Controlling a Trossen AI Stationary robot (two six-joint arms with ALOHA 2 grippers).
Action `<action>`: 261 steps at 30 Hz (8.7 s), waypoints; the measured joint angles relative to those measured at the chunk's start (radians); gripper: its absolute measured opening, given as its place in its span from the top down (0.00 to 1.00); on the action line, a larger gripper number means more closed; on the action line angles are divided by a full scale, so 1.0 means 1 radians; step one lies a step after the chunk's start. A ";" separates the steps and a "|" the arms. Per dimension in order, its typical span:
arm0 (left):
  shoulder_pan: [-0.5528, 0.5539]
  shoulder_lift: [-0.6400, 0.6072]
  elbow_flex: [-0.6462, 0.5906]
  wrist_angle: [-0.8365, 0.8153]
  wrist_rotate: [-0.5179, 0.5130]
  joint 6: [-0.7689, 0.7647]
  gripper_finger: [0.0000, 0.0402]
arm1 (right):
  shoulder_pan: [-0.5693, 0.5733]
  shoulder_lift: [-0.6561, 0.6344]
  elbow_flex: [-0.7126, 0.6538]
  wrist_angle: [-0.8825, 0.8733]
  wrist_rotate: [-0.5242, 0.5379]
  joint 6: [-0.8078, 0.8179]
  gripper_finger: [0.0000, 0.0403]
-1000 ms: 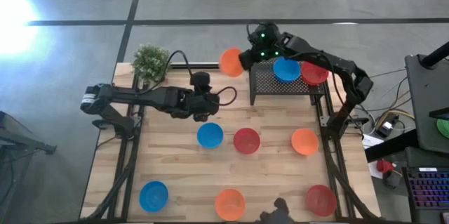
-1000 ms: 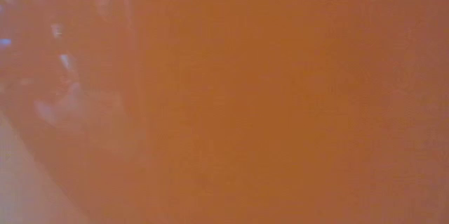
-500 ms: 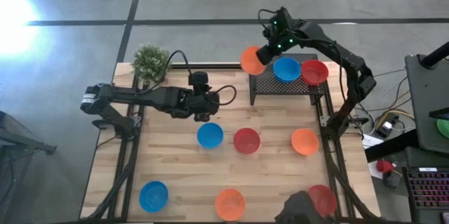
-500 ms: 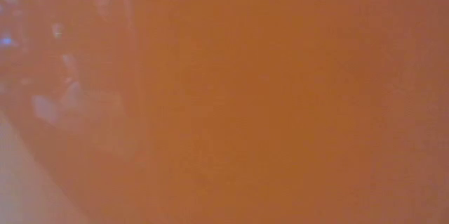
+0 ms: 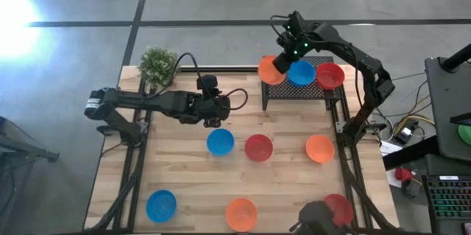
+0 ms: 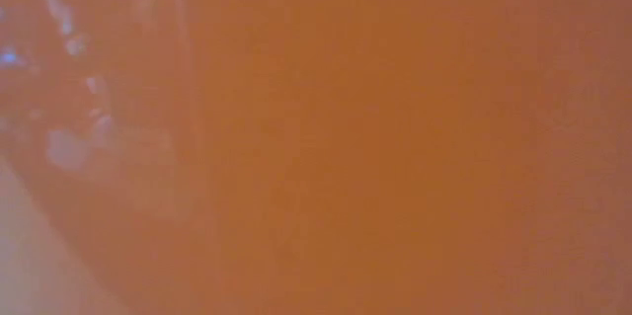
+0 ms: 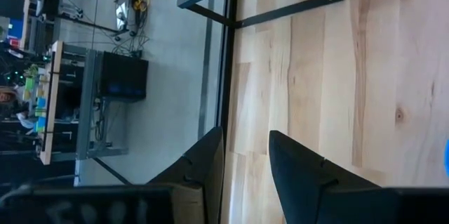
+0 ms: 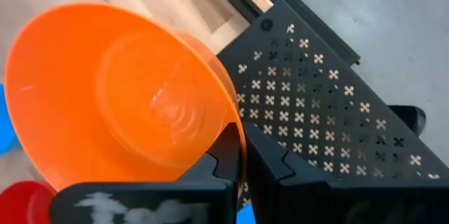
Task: Pick & Place Mini bowls
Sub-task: Put the top left orange bowl on the shelf, then stack the right orange bowl on top of the orange bowl on the shelf
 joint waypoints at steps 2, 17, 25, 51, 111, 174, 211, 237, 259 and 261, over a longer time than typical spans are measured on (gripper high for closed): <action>0.000 0.000 0.000 0.000 0.000 -0.008 0.71 | 0.000 0.000 -0.003 -0.013 0.047 -0.001 0.97; 0.000 0.000 0.000 0.000 0.000 -0.006 0.71 | 0.001 0.000 -0.025 0.001 0.090 -0.013 0.97; 0.001 0.000 0.000 0.000 0.000 -0.005 0.71 | 0.001 0.000 -0.025 0.001 0.089 0.002 0.91; 0.003 0.000 -0.001 0.000 -0.001 0.014 0.71 | 0.084 0.001 -0.010 -0.010 -0.017 -0.035 0.82; 0.008 0.000 -0.001 -0.170 0.000 -0.350 0.71 | 0.116 -0.234 0.079 -0.133 0.113 -0.056 0.86; 0.017 -0.149 -0.001 -0.206 -0.003 -0.697 0.71 | 0.516 -0.824 -0.754 -0.392 -0.086 0.641 0.98; 0.017 -0.150 -0.001 -0.212 0.004 -0.588 0.71 | 0.516 -0.825 -0.901 -0.161 -0.104 1.017 0.72; 0.017 -0.150 -0.001 -0.220 0.004 -0.527 0.71 | 0.800 -0.650 -1.040 0.174 -0.090 1.367 0.73; 0.017 -0.150 -0.001 -0.235 0.004 -0.509 0.71 | 0.822 -0.355 -1.040 0.263 -0.041 1.305 0.78; 0.017 -0.150 -0.001 -0.234 0.004 -0.500 0.71 | 0.822 -0.345 -1.040 0.282 -0.042 1.292 0.83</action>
